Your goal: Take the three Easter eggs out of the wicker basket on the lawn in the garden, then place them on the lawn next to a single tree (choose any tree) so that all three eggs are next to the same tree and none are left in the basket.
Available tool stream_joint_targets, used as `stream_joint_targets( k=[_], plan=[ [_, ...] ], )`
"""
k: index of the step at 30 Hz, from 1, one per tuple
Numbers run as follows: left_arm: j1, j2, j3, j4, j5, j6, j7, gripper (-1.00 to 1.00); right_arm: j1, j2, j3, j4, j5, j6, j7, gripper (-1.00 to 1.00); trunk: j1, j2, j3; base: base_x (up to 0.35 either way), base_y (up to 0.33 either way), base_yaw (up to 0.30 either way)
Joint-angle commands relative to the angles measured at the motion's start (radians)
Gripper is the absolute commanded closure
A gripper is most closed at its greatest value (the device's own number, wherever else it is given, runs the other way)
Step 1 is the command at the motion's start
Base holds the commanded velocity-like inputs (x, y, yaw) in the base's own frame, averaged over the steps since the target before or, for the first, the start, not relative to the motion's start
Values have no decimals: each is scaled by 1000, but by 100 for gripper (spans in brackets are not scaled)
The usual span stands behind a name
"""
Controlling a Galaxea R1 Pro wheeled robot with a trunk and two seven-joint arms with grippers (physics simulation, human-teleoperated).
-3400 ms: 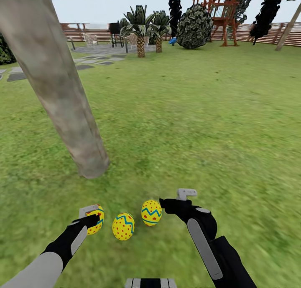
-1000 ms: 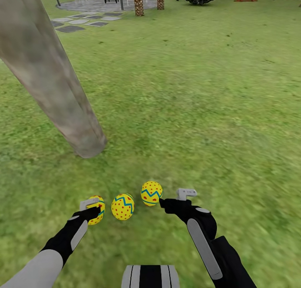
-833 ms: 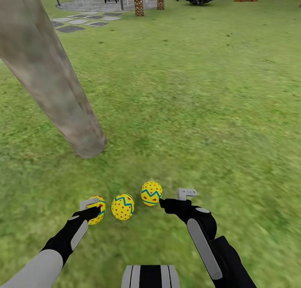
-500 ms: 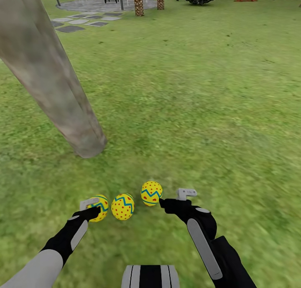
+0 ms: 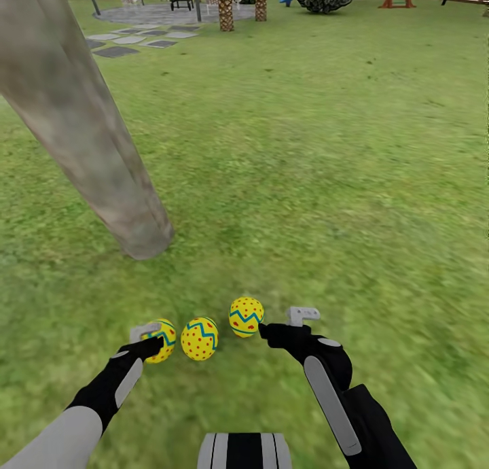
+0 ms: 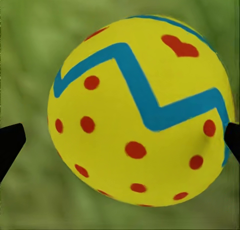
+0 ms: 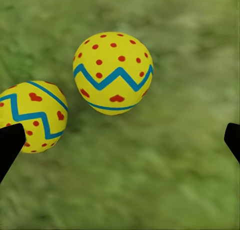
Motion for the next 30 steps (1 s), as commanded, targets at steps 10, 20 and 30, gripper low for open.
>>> stream_joint_targets(
  k=[10, 20, 30],
  plan=[
    [0, 1, -4, -22, 9, 11, 6, -100, -1, 0, 1, -1, -10, 2, -10, -100, -5, 2, 38, 0, 0, 0],
    [0, 1, -4, -23, 9, 12, 6, -100, -1, 0, 1, -1, -10, 2, -10, -100, -9, 4, 77, 0, 0, 0],
    [0, 1, -4, -23, 9, 13, 7, -100, -1, 0, 1, -1, -10, 2, -10, -100, -14, 7, 115, 0, 0, 0]
  ],
)
